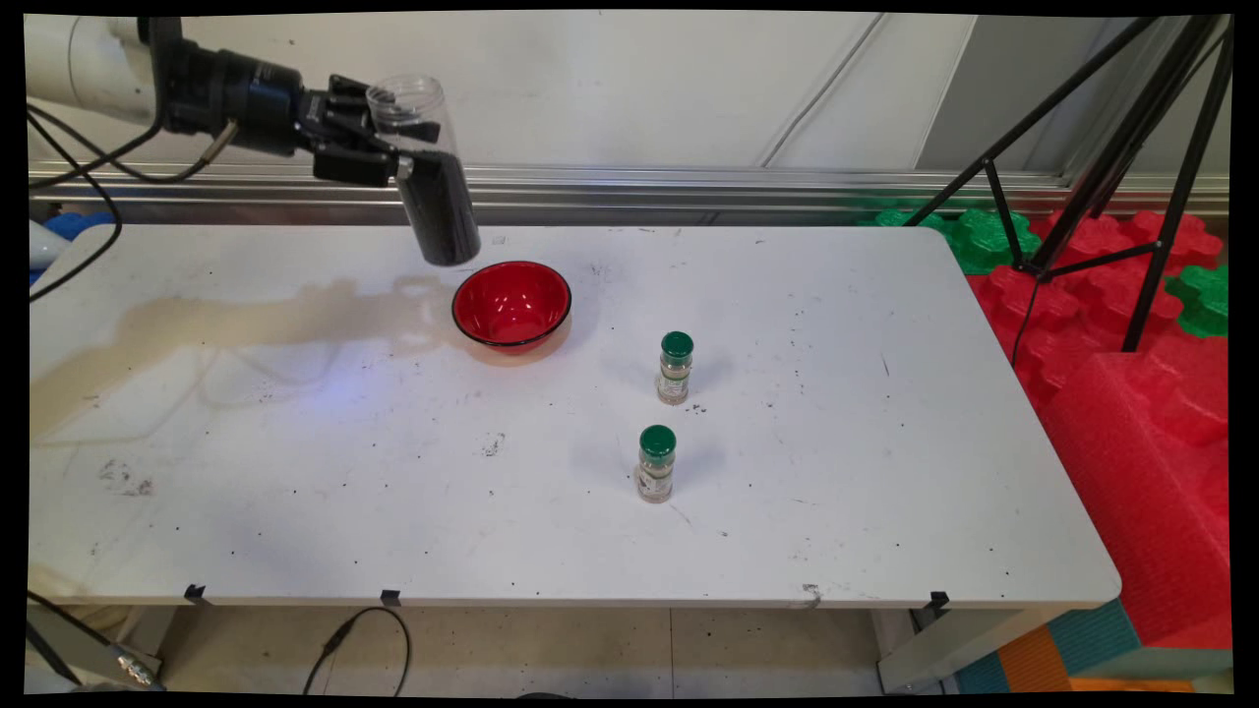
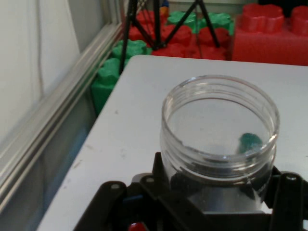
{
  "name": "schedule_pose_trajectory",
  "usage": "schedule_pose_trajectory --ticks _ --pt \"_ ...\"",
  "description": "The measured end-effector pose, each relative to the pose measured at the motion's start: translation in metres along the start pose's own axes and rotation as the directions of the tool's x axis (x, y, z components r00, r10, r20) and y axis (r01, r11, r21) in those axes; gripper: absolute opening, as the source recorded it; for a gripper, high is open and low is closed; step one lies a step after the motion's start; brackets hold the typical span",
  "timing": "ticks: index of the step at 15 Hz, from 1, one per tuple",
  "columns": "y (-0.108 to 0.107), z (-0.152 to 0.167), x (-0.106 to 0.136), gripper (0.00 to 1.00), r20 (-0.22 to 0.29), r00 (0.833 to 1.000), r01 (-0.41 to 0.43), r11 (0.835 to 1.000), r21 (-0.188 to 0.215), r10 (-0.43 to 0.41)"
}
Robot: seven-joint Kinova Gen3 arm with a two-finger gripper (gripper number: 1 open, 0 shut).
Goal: Pour the black seasoning powder in the red bowl
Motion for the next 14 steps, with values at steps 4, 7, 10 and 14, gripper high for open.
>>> schedule_pose_trajectory --ticks 4,7,10,14 --pt "-0.018 0.000 0.006 0.00 0.016 1.000 -0.004 0.999 0.051 0.003" --pt "-0.030 0.003 0.010 0.00 0.028 1.000 -0.011 0.996 0.084 0.008" --pt "-0.045 0.007 0.012 0.00 0.043 0.999 -0.020 0.992 0.123 0.015" --pt "-0.065 0.015 0.014 0.00 0.068 0.997 -0.036 0.985 0.169 0.024"
